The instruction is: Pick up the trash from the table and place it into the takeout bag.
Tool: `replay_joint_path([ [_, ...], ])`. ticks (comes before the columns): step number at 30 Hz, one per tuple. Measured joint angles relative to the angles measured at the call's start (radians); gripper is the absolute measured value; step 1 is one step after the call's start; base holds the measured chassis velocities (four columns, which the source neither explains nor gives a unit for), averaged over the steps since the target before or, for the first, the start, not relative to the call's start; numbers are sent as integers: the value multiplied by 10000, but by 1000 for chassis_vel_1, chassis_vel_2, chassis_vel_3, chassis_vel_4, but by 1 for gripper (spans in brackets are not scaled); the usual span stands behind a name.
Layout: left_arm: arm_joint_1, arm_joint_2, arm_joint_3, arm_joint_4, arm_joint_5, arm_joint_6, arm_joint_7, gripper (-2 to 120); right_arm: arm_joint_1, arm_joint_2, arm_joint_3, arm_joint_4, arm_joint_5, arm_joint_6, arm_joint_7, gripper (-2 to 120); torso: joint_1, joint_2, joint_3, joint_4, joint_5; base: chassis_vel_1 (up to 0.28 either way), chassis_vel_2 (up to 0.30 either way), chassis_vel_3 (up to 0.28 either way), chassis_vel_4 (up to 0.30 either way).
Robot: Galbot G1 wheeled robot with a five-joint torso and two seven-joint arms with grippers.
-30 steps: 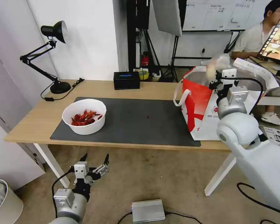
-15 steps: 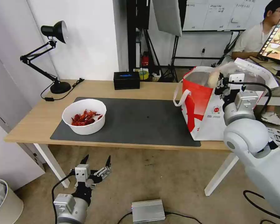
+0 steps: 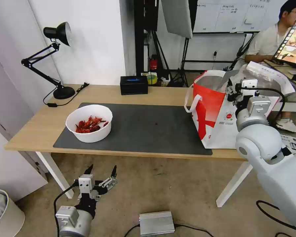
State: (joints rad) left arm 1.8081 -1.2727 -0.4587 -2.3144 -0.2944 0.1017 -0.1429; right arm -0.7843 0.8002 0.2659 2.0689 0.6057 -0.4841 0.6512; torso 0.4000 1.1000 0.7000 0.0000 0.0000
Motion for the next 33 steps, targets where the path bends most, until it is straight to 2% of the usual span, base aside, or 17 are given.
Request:
replay_joint_path([
  [1,0,0,0,0,0,0,0,100,0,0,0,0,0,0,0,70,0,0,0,0,0,0,0,0,0],
  [4,23,-2,-18,-44,-2,0,3,100,-34,-50,22,43,-5,-7,-8,84,0,0,0,0,0,0,0,0,0],
  [5,23,-2,-18,-44,-2,0,3,100,-34,-50,22,43,-5,-7,-8,84,0,0,0,0,0,0,0,0,0],
  [7,35,-10,-25,-70,-4,0,6,100,-49,-62,31,89,-9,-7,-9,95,0,0,0,0,0,0,0,0,0],
  [10,53,-16,-36,-105,-5,0,10,100,-60,-68,38,129,-9,-7,-9,99,0,0,0,0,0,0,0,0,0],
  [17,122,-55,-73,-170,-3,-4,16,100,-74,-107,86,276,76,110,-84,100,0,0,0,0,0,0,0,0,0],
  [25,166,-148,-76,-203,57,-14,51,100,-183,-320,107,792,677,818,-606,100,0,0,0,0,0,0,0,0,0],
  [33,158,-175,-135,-218,60,-43,53,100,-652,-595,9,1644,2536,1616,-2179,100,0,0,0,0,-2,0,0,0,0],
])
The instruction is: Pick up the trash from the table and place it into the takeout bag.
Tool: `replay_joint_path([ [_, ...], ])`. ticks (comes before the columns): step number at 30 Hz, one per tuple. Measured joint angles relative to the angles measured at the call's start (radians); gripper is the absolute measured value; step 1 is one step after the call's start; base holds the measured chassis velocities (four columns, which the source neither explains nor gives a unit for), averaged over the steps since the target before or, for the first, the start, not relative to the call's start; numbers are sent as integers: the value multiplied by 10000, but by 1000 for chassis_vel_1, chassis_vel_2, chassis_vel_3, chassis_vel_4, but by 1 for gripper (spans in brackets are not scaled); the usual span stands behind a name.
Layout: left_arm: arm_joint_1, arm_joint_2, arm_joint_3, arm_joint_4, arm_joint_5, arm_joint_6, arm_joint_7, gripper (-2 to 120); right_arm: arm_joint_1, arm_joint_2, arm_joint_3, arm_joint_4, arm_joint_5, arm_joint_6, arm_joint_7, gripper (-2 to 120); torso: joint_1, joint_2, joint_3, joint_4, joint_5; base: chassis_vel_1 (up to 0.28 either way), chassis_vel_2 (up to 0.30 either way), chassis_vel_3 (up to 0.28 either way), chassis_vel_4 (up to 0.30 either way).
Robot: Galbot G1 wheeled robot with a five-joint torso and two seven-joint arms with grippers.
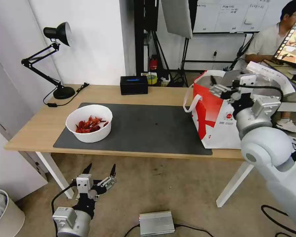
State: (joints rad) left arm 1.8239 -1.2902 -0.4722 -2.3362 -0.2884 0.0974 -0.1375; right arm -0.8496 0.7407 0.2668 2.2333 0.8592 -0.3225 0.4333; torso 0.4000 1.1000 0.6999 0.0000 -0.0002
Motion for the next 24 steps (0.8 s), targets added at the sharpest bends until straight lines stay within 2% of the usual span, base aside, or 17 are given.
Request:
replay_joint_path([
  [3,22,-28,-46,-10,0,-13,0,100,-361,-9,-181,211,387,59,-683,100,0,0,0,0,0,0,0,0,0],
  [7,25,-28,-89,-10,0,-27,0,100,-611,49,-291,271,449,59,-951,100,0,0,0,1,1,0,0,0,0],
  [10,-20,-14,-104,55,-19,-41,-6,100,-1499,130,-315,438,133,82,-1336,100,0,0,0,0,1,0,0,0,0],
  [16,-125,-3,-95,153,-53,-72,-10,100,-2932,337,-285,579,-908,304,-1328,100,0,0,0,0,2,0,0,0,0],
  [24,-349,154,-108,293,-255,-74,-16,100,-4613,662,-345,651,-1993,365,-540,100,0,1,0,-1,2,0,0,0,0],
])
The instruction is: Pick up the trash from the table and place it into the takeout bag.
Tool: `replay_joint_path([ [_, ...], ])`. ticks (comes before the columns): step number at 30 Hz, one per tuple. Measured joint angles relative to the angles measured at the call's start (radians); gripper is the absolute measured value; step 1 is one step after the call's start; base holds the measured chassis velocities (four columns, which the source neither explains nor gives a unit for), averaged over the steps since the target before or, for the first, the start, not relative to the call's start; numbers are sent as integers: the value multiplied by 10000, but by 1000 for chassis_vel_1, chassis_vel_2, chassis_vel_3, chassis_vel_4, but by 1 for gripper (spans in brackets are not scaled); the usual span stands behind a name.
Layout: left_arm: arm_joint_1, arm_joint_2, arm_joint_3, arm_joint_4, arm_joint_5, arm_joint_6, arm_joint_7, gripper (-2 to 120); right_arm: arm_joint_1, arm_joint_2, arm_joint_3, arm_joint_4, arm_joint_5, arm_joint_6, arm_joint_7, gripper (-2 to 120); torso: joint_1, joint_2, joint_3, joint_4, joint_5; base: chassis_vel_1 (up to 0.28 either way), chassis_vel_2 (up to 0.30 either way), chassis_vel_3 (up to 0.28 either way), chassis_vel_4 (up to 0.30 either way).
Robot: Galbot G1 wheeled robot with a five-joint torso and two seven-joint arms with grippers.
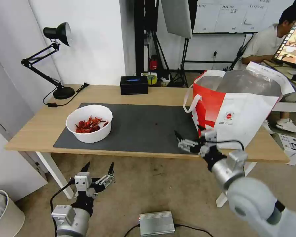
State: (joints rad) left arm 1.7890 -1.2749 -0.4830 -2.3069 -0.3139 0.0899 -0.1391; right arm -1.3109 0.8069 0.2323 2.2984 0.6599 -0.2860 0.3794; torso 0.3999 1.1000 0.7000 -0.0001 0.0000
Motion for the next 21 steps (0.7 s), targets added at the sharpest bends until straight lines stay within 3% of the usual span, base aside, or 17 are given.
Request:
replay_joint_path([
  [12,-348,229,-5,241,-288,0,-32,100,-1201,562,-264,-334,-749,-55,470,100,0,0,0,1,-1,0,0,0,0],
  [21,-511,333,-2,433,-402,2,-41,100,-1238,759,-343,-487,-871,-54,595,100,0,0,0,1,-1,0,0,0,0],
])
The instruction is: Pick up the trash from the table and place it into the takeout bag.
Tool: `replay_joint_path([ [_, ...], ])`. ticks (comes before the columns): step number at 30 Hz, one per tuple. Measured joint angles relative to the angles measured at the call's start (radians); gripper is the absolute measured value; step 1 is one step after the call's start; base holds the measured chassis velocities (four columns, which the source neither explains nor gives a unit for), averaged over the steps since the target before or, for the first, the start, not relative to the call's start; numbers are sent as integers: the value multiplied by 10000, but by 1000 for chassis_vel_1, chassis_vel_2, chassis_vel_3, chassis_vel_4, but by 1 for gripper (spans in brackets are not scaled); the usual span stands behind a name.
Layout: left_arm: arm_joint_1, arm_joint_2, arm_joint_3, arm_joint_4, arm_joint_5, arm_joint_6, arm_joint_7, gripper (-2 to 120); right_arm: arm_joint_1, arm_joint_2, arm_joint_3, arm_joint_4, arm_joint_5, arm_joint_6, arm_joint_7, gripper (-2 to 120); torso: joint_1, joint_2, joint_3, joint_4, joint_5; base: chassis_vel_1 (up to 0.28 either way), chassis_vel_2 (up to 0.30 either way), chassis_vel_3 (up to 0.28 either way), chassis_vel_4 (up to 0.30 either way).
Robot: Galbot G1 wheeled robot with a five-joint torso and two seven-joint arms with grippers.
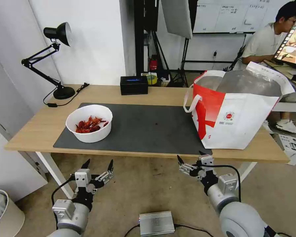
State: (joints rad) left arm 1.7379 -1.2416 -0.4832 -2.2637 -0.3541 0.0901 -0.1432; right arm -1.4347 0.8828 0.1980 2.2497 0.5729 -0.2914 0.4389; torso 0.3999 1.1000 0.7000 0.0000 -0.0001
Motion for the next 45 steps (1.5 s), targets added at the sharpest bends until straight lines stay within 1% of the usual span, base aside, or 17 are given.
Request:
replay_joint_path([
  [11,-235,181,-78,124,-245,55,-82,100,38,0,-1,-5,-1,-7,9,100,0,0,0,0,0,0,0,0,0],
  [13,-368,309,-213,61,-510,277,-422,100,44,-1,-1,-6,1,-9,9,100,0,0,1,0,0,0,0,0,0],
  [14,-368,309,-213,61,-510,277,-422,100,44,-1,-1,-6,1,-9,9,100,0,0,1,0,0,0,0,0,0],
  [16,-573,500,-446,20,-828,523,-718,100,46,-2,-1,-5,4,-10,9,100,0,0,0,0,0,0,0,0,0],
  [22,-1019,1004,-932,-26,-1626,824,-1008,100,50,-4,1,-5,9,-14,9,100,1,0,0,0,-1,0,0,0,0],
  [24,-1325,1404,-1224,-91,-2366,1049,-1253,100,53,-6,3,-5,11,-17,8,100,0,0,1,0,-1,0,0,0,0],
  [25,-1325,1404,-1224,-91,-2366,1049,-1253,100,53,-6,3,-5,11,-17,8,100,0,0,1,0,-1,0,0,0,0],
  [27,-1601,1927,-1581,-37,-2908,1167,-1348,100,55,-6,5,-4,14,-18,7,100,1,0,1,1,0,0,0,0,0],
  [28,-1601,1927,-1581,-37,-2908,1167,-1348,100,55,-6,5,-4,14,-18,7,100,1,0,1,1,0,0,0,0,0],
  [30,-1882,2547,-1890,132,-3353,1272,-1388,100,56,-6,6,-3,16,-18,6,100,1,0,1,1,-1,0,0,0,0],
  [31,-1882,2547,-1890,132,-3353,1272,-1388,100,56,-6,6,-3,16,-18,6,100,1,0,1,1,-1,0,0,0,0],
  [33,-2287,3227,-2081,447,-3853,1404,-1451,100,57,-7,6,-2,18,-18,4,100,0,0,1,1,-1,0,0,0,0],
  [34,-2287,3227,-2081,447,-3853,1404,-1451,100,57,-7,6,-2,18,-18,4,100,0,0,1,1,-1,0,0,0,0],
  [37,-3078,4117,-2033,1069,-4591,1613,-1653,100,59,-7,6,0,20,-19,3,100,2,-1,1,-1,-1,0,0,0,0],
  [38,-3078,4117,-2033,1069,-4591,1613,-1653,100,59,-7,6,0,20,-19,3,100,2,-1,1,-1,-1,0,0,0,0],
  [41,-3559,4657,-1809,1537,-5095,1765,-1788,100,61,-8,7,2,21,-19,1,100,1,0,1,1,-2,0,0,0,0],
  [45,-3813,4915,-1664,1789,-5319,1832,-1845,100,61,-8,6,2,21,-19,0,100,1,0,1,0,-1,0,0,0,0],
])
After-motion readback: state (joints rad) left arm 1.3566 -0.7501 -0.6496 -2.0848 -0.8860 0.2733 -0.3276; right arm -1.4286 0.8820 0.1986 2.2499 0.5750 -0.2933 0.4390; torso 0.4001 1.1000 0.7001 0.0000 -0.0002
